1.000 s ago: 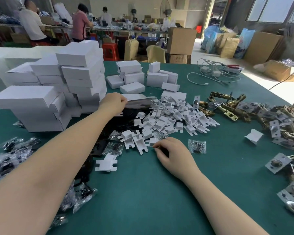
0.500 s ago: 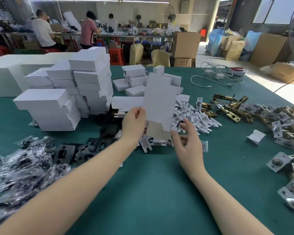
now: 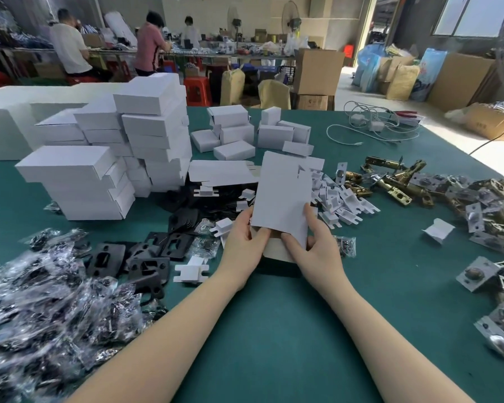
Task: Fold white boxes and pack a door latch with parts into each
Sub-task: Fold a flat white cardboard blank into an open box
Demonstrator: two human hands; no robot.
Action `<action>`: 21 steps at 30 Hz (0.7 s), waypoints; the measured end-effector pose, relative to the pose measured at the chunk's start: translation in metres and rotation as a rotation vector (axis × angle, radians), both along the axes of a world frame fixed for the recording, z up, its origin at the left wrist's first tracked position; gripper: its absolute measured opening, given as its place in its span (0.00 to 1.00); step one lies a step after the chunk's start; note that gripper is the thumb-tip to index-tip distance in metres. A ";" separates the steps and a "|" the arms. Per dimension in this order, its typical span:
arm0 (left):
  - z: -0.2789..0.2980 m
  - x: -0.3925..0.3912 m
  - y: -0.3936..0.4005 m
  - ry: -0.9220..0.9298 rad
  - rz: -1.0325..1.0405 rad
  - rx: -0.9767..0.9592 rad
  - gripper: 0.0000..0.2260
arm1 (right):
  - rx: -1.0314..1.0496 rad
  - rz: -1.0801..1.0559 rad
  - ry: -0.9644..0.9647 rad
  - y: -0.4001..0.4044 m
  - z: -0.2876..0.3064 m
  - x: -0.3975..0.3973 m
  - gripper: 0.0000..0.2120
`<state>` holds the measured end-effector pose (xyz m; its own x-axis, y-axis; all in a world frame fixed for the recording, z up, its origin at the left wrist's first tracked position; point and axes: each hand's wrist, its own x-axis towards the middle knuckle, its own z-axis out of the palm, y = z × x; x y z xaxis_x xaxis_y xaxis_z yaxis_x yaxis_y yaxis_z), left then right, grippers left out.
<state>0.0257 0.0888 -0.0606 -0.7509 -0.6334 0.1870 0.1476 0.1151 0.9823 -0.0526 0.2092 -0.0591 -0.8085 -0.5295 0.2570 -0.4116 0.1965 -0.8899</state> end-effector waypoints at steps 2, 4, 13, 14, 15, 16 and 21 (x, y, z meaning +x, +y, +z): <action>-0.001 0.001 0.001 -0.025 0.049 -0.123 0.18 | 0.039 -0.012 0.027 0.000 -0.003 0.000 0.37; 0.001 0.004 0.004 -0.011 0.056 -0.204 0.21 | 0.079 -0.046 0.074 0.000 -0.004 0.002 0.37; 0.006 0.008 0.017 -0.022 0.008 -0.398 0.27 | 0.145 -0.152 0.187 -0.001 -0.004 0.013 0.29; 0.006 0.008 0.016 -0.015 0.007 -0.384 0.27 | 0.151 -0.160 0.195 -0.001 -0.004 0.013 0.28; 0.006 0.008 0.016 -0.011 0.005 -0.366 0.26 | 0.158 -0.167 0.201 -0.001 -0.004 0.014 0.27; 0.004 0.008 0.015 -0.013 0.000 -0.354 0.25 | 0.163 -0.175 0.205 -0.001 -0.004 0.014 0.27; 0.000 0.007 0.016 -0.050 0.016 -0.359 0.28 | 0.121 -0.209 0.243 0.001 -0.001 0.014 0.23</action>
